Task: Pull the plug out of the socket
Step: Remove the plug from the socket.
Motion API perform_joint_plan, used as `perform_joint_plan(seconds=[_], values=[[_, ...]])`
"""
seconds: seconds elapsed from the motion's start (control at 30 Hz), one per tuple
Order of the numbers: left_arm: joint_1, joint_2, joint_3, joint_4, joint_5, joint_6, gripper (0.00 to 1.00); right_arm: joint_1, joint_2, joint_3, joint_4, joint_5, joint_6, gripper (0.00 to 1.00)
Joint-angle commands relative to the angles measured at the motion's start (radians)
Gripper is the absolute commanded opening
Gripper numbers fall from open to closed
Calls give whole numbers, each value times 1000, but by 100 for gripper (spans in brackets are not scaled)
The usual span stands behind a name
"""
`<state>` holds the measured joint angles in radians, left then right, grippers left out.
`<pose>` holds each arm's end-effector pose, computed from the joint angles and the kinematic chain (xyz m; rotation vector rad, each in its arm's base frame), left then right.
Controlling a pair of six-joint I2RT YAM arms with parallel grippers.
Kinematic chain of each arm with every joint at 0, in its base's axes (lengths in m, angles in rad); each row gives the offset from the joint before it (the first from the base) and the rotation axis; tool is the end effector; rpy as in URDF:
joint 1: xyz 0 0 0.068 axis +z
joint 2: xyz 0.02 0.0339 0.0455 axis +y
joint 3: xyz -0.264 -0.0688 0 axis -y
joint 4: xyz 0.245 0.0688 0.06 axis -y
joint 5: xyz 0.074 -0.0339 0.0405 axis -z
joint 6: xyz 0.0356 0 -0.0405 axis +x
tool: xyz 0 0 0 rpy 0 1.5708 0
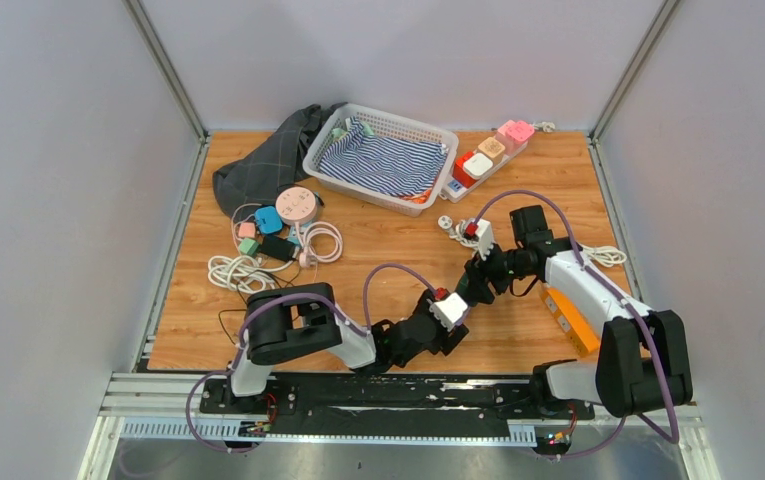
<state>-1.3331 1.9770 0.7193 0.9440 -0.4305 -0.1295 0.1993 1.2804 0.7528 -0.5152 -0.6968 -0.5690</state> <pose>0.0987 -0.3445 0.1086 0.8163 1.7153 -0.6054 0.2281 0.0694 0.2074 -1.1210 2.1426 0.7396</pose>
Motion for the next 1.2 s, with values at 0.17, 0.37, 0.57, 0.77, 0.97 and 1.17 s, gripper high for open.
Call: perform_joint_plan(seconds=[0.17,0.37,0.57,0.77,0.97,1.17], values=[[-8,25,36,2,-80,14,35,-21,12,-7,-92,-61,28,0],[-8,-28,9,6,21,-35,0,-25,-14,-10,-101,-101,-3,0],[-8,-45,58,-33,98,-172,0,-9,-98,-55,-112,-126,-138,0],[-8,-23,123,-99,103,-251,0,14,-182,-81,-85,-71,-185,0],[-6,-33,117,-102,108,-267,0,46,-183,-69,-143,-52,-281,0],[-6,-34,88,-100,86,-236,0,37,-71,36,-239,-151,-165,0]])
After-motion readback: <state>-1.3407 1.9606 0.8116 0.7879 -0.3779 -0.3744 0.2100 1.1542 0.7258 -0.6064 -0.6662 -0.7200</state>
